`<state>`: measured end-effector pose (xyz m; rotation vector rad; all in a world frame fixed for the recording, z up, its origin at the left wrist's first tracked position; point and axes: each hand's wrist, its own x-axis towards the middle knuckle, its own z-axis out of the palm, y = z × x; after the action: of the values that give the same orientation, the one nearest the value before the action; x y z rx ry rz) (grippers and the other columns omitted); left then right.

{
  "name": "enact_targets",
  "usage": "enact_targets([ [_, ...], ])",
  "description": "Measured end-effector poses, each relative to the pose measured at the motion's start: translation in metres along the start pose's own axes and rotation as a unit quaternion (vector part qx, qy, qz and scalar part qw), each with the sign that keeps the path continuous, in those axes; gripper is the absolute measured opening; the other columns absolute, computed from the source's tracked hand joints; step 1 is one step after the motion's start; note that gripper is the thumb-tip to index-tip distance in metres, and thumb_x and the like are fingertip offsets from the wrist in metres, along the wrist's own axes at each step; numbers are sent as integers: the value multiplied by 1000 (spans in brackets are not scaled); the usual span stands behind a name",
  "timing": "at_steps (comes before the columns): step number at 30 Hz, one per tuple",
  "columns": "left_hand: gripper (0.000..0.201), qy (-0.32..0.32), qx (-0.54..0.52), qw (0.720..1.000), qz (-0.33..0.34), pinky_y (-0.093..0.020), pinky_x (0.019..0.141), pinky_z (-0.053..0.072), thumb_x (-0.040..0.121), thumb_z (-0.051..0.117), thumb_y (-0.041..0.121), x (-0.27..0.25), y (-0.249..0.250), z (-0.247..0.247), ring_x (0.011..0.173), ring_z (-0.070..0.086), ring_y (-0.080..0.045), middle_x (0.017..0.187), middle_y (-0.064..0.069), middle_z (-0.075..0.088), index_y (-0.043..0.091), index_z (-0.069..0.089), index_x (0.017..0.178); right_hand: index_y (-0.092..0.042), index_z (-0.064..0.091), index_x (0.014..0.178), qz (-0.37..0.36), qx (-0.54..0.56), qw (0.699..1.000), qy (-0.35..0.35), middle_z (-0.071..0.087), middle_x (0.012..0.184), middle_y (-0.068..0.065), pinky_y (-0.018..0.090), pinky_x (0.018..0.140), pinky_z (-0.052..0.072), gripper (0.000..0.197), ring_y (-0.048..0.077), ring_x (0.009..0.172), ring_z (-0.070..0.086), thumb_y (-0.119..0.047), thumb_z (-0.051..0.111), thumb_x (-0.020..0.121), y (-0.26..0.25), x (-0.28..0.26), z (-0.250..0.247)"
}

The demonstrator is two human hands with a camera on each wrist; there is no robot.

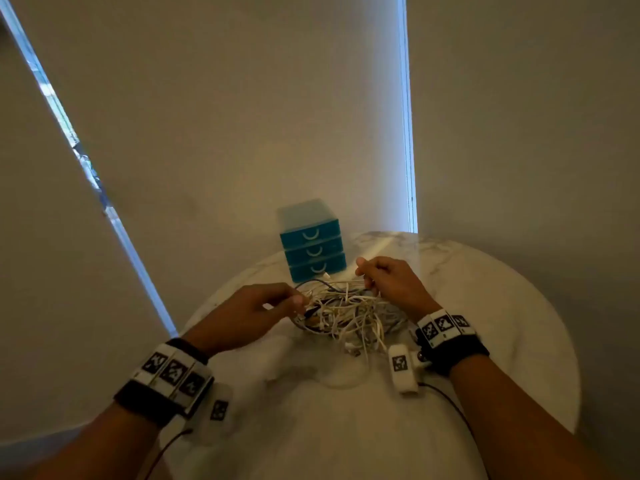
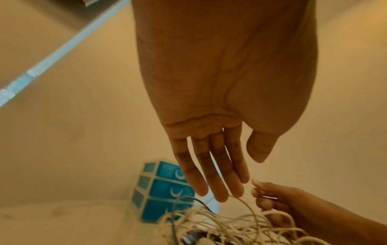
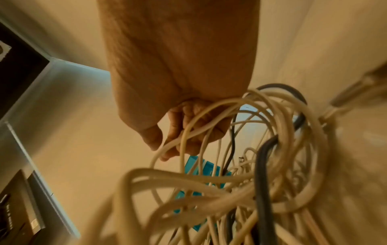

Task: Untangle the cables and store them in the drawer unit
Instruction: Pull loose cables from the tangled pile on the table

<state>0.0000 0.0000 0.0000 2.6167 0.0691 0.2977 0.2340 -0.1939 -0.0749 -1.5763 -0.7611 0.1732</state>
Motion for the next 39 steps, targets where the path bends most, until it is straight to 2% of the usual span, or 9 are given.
enact_targets([
  [6, 28, -27, 17, 999, -24, -9, 86, 43, 106, 58, 47, 34, 3, 49, 106, 63, 4, 118, 18, 70, 35, 68, 129, -13, 81, 95, 3, -22, 1000, -6, 71, 73, -2, 22, 68, 52, 37, 7, 64, 62, -47, 68, 102, 9, 5, 0],
  [10, 36, -57, 16, 996, -62, -26, 93, 48, 106, 55, 53, 34, -17, 59, 108, 63, -8, 122, 11, 68, 38, 58, 139, -10, 80, 97, -3, -10, 1000, -17, 71, 75, 1, 17, 62, 50, 37, 9, 65, 62, -45, 70, 102, 5, -1, -2],
  [15, 32, -94, 31, 992, -74, -22, 90, 42, 108, 55, 44, 23, -48, 65, 113, 62, -13, 123, 9, 66, 44, 57, 140, -9, 79, 101, -1, -9, 1000, -18, 72, 76, 2, 20, 60, 49, 37, 10, 66, 62, -45, 74, 98, -2, -9, -3],
  [21, 26, -103, 51, 989, -88, -28, 90, 46, 105, 55, 55, 39, -56, 53, 104, 66, -11, 116, 7, 72, 44, 69, 124, -5, 78, 101, -11, 0, 1000, -19, 76, 79, 9, 19, 63, 52, 31, 10, 69, 66, -35, 81, 94, -7, -17, 3],
  [25, 27, -2, 29, 994, -101, -34, 90, 57, 101, 59, 58, 66, -50, 43, 84, 74, -6, 84, 12, 79, 36, 75, 99, -8, 79, 102, -20, -10, 999, -46, 82, 93, 9, 28, 83, 63, 23, 18, 83, 76, -24, 88, 88, -7, -20, 4],
  [29, 28, 151, 152, 971, -107, -42, 102, 37, 97, 59, 66, 85, -42, 50, 88, 57, -5, 82, 22, 62, 40, 68, 90, -15, 79, 107, -26, -72, 987, -140, 81, 98, 6, 30, 95, 61, 27, 25, 99, 77, -18, 91, 84, -8, -20, -5],
  [32, 18, 200, 41, 978, -50, -28, 83, 43, 90, 75, 54, 99, -43, 58, 87, 61, -4, 84, 22, 61, 37, 78, 94, -15, 80, 106, -57, -91, 984, -142, 82, 99, 5, 33, 95, 61, 23, 25, 98, 77, -16, 90, 85, -10, -17, -12],
  [34, 14, 159, -74, 984, -12, -13, 75, 42, 91, 80, 43, 106, -47, 62, 92, 63, -4, 100, 14, 65, 38, 79, 104, -16, 80, 104, -71, -82, 989, -98, 82, 98, 3, 34, 91, 63, 20, 23, 95, 79, -16, 89, 86, -12, -13, -10],
  [39, 20, 88, -233, 967, 57, -30, 97, 53, 100, 70, 44, 115, -45, 73, 110, 69, -6, 125, 14, 72, 45, 75, 120, -6, 78, 105, -108, 21, 992, 64, 81, 96, 10, 39, 85, 66, 21, 28, 89, 79, -9, 87, 87, -29, 1, 2],
])
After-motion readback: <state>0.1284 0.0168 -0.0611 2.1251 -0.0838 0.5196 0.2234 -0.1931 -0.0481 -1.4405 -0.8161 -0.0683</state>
